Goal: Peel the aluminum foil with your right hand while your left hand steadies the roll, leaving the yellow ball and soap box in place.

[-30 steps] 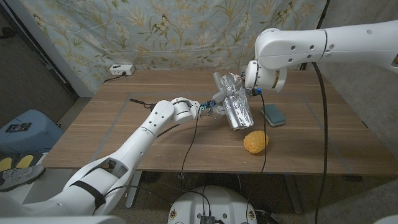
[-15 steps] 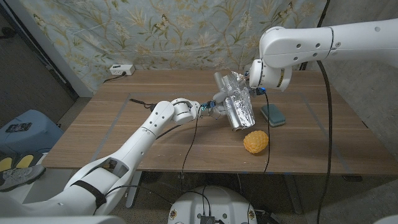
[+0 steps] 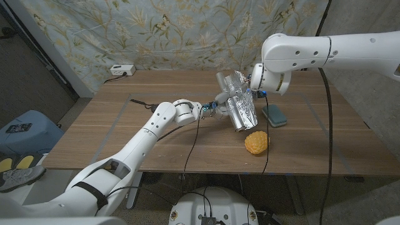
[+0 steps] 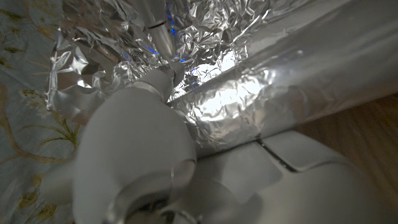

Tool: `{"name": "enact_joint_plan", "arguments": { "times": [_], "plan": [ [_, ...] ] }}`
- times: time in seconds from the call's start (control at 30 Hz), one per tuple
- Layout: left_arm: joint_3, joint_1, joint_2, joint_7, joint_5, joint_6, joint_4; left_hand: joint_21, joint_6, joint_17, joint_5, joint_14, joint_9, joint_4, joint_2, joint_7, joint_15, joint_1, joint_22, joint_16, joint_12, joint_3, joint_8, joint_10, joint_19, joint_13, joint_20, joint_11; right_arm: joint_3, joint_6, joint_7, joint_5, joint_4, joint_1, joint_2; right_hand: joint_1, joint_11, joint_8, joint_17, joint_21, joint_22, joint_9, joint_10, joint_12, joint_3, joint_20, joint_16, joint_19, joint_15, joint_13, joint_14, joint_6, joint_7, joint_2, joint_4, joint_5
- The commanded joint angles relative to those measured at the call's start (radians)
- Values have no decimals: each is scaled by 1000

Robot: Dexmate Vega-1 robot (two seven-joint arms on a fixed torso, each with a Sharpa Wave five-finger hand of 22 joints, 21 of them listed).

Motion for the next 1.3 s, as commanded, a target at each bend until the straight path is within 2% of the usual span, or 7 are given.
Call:
{"name": "enact_joint_plan", "arguments": {
  "times": [0.03, 0.07, 0.43, 0.8, 0.9, 1.07, 1.3],
  "plan": [
    [4, 6, -4, -14, 2, 1, 0, 8, 11, 3, 7, 10, 3, 4, 9, 1, 3, 0, 2, 5, 7, 5, -4, 4, 8, 2, -4, -4, 22, 0, 0, -70, -34, -44, -34, 41, -36, 23, 7, 29, 4, 0, 70, 12, 18, -27, 27, 53, -38, -9, 73, 74, -26, 6, -9, 2],
    [6, 5, -3, -17, 5, 2, 0, 8, 11, 3, 7, 10, 3, 4, 9, 0, 2, 0, 2, 5, 7, 5, -5, 3, 8, 2, -4, -4, 20, 0, 0, -73, -37, -43, -37, 48, -52, 23, 10, 31, 5, 0, 88, 17, 19, -30, 30, 54, -44, -6, 81, 78, -27, 6, -9, 2],
    [17, -9, -4, -116, 11, 20, 46, 3, -33, -10, 4, -29, 5, 15, 7, -1, 23, -28, 2, -22, -14, -2, -24, -33, -15, -2, 7, 2, 36, 0, 0, -68, -67, -48, -71, 95, -79, 33, 22, 63, 8, -3, 168, 44, 22, -54, 59, 93, -65, 9, 170, 140, -35, -2, -13, 2],
    [21, -30, -14, -211, 28, 39, 101, -8, -114, -44, -2, -87, 1, 33, 1, -4, 67, -86, 0, -66, -52, -11, -44, -96, -46, -10, 29, 18, 51, 0, 0, -46, -83, -42, -103, 121, -107, 27, 30, 77, 12, -5, 194, 59, 22, -66, 63, 94, -66, 28, 203, 155, -34, -9, -12, 8],
    [21, -35, -16, -225, 33, 46, 110, -11, -135, -55, -4, -113, 0, 33, -2, 1, 88, -101, 0, -81, -72, -13, -44, -127, -53, -17, 34, 33, 67, 0, 0, -45, -84, -53, -113, 126, -107, 26, 34, 80, 13, -5, 195, 60, 23, -66, 65, 94, -66, 32, 211, 157, -35, -9, -12, 10],
    [15, -35, -21, -234, 39, 47, 118, -14, -142, -60, -6, -120, -1, 35, -2, 2, 91, -109, 0, -85, -76, -14, -43, -130, -60, -20, 34, 35, 84, 0, 0, -47, -77, -68, -118, 135, -113, 25, 40, 85, 14, -5, 200, 65, 24, -67, 65, 95, -66, 39, 216, 163, -33, -11, -11, 12],
    [6, -36, -25, -231, 46, 51, 124, -10, -109, -71, -9, -94, -4, 33, 10, 13, 80, -120, 0, -77, -66, -8, -24, -78, -43, -30, 33, 30, 114, 0, 0, -40, -58, -90, -128, 141, -110, 20, 45, 91, 15, -5, 202, 68, 24, -67, 63, 96, -66, 46, 220, 161, -30, -11, -10, 13]
  ]
}}
